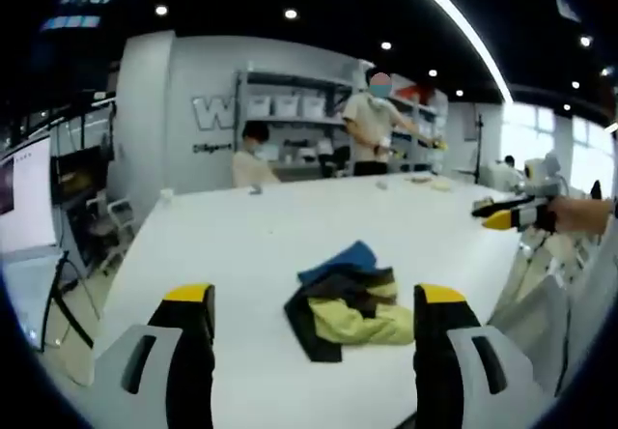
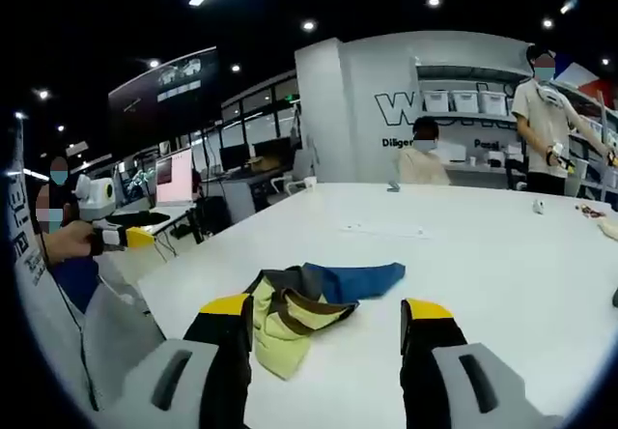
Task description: Fold the garment on the visible template until the final outline fits inside the template.
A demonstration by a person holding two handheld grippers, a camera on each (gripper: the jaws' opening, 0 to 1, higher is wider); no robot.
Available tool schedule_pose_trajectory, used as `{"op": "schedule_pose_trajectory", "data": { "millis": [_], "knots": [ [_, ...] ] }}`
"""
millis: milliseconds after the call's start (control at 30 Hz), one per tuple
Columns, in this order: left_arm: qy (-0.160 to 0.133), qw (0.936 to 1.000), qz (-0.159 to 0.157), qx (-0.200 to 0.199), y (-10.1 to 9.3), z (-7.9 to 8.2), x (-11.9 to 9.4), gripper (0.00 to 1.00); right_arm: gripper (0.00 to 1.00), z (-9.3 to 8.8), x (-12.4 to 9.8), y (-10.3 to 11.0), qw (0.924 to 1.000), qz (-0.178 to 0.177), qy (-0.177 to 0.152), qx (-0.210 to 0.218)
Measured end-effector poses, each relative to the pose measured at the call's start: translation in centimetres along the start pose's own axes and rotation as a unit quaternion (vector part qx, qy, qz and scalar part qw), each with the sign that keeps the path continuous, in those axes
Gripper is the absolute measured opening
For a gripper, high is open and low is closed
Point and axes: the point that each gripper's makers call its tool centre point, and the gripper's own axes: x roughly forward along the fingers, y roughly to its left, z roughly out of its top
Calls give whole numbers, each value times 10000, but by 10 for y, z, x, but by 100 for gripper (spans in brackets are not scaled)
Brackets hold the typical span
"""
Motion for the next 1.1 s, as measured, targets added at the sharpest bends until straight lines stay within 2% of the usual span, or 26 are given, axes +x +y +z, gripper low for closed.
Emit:
{"op": "schedule_pose_trajectory", "data": {
  "millis": [167, 267, 433, 567, 733, 900, 1100],
  "knots": [
    [-25, 10000, -16, -32, -1, 0, 1, 79, 59, 2, -2, 2, 10000, -18, -61, 55],
    [-26, 9999, 121, 37, 2, 0, 0, 82, 60, 0, -4, 0, 10000, -65, -32, 11],
    [-55, 9998, 188, -24, 9, -1, -2, 86, 69, -6, -7, 1, 9998, -130, 57, -129],
    [-38, 9998, 203, -20, 14, -2, -4, 84, 68, -9, -8, -1, 9991, -253, 180, -276],
    [6, 9998, 211, -72, 16, -5, -4, 83, 66, -8, -7, -4, 9995, -257, 148, -135],
    [-167, 9995, 258, -121, 14, 3, -8, 84, 65, -6, -4, -5, 9997, -212, 109, -112],
    [0, 9995, 315, -91, 11, -2, -12, 84, 66, -3, -3, 4, 9996, -78, 166, -212]
  ]
}}
